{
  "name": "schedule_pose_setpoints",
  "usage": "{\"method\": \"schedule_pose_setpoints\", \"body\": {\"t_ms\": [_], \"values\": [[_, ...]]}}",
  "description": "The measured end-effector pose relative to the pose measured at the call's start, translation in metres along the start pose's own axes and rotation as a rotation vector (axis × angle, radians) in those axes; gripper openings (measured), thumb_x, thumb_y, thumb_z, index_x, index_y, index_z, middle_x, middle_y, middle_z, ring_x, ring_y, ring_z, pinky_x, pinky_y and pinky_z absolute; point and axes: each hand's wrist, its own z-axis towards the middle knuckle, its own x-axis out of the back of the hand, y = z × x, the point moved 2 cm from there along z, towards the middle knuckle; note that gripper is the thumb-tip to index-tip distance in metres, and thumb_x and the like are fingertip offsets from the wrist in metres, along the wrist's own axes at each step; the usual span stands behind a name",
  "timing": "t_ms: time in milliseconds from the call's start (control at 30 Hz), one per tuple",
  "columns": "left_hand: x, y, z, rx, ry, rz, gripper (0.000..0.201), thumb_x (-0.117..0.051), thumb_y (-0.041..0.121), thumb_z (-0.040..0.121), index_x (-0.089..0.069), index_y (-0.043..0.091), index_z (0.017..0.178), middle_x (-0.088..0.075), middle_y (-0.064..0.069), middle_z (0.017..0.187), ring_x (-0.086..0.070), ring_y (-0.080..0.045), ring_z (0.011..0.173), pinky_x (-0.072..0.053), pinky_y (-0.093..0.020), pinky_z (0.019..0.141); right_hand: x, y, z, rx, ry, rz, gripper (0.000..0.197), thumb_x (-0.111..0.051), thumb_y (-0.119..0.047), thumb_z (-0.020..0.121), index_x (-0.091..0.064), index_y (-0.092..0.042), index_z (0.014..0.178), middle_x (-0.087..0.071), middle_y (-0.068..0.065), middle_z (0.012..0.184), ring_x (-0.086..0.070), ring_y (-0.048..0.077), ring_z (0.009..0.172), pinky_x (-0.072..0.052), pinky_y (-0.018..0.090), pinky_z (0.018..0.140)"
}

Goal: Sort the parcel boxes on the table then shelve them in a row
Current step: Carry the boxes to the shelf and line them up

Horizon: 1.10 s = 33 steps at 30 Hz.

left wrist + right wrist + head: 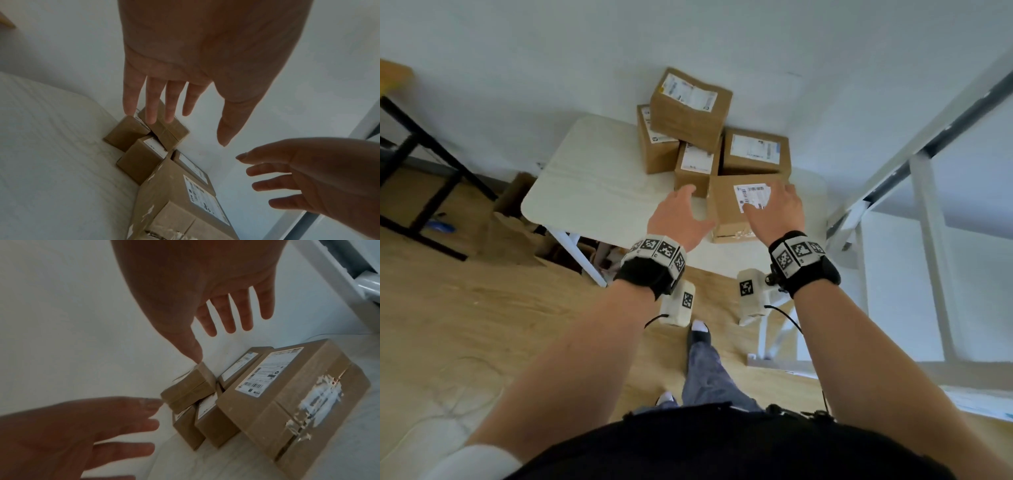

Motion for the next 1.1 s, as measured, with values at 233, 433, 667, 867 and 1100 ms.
{"method": "schedule_pose_setpoints", "body": {"t_ms": [233,433,667,867,1100], "values": [[-0.040,0.016,0.092,0.113,-0.150,-0.057,0.084,-0.068,0.049,0.087,-0.027,0.018,0.153,-0.042,-0.006,0.151,-0.043,-0.027,0.136,-0.036,-0.043,0.110,-0.006,0.046,0.092,-0.187,-0.004,-0.016,0.059,-0.063,-0.030,0.091,-0.039,-0.013,0.142,-0.043,0.011,0.141,-0.043,0.032,0.128,-0.039,0.044,0.104],[-0.082,0.032,0.151,0.238,-0.253,0.071,0.099,-0.055,0.061,0.091,-0.007,0.004,0.156,-0.046,-0.016,0.146,-0.048,-0.034,0.130,-0.043,-0.043,0.105,-0.032,0.074,0.149,-0.305,-0.128,-0.026,0.070,-0.063,-0.036,0.090,-0.029,-0.014,0.147,-0.040,0.013,0.143,-0.044,0.033,0.127,-0.039,0.048,0.105],[-0.106,0.030,0.166,0.253,-0.164,0.168,0.112,-0.053,0.068,0.088,0.006,0.000,0.154,-0.059,-0.016,0.129,-0.060,-0.035,0.113,-0.051,-0.044,0.093,-0.065,0.087,0.177,-0.420,-0.228,0.055,0.059,-0.042,-0.061,0.090,-0.043,-0.015,0.127,-0.059,0.008,0.109,-0.061,0.031,0.096,-0.052,0.043,0.084],[-0.096,0.030,0.172,0.267,-0.135,0.101,0.085,-0.062,0.064,0.084,-0.029,0.004,0.133,-0.056,-0.005,0.099,-0.063,-0.031,0.098,-0.051,-0.037,0.076,-0.067,0.079,0.177,-0.420,-0.205,0.030,0.057,-0.042,-0.060,0.093,-0.044,-0.012,0.122,-0.060,0.009,0.107,-0.061,0.032,0.095,-0.051,0.044,0.084],[-0.073,0.029,0.158,0.208,-0.119,0.089,0.077,-0.063,0.062,0.085,-0.033,0.004,0.126,-0.048,-0.002,0.094,-0.063,-0.032,0.098,-0.044,-0.033,0.070,-0.051,0.062,0.152,-0.443,-0.137,0.031,0.058,-0.042,-0.060,0.094,-0.044,-0.010,0.123,-0.060,0.010,0.110,-0.061,0.032,0.096,-0.048,0.039,0.079]]}}
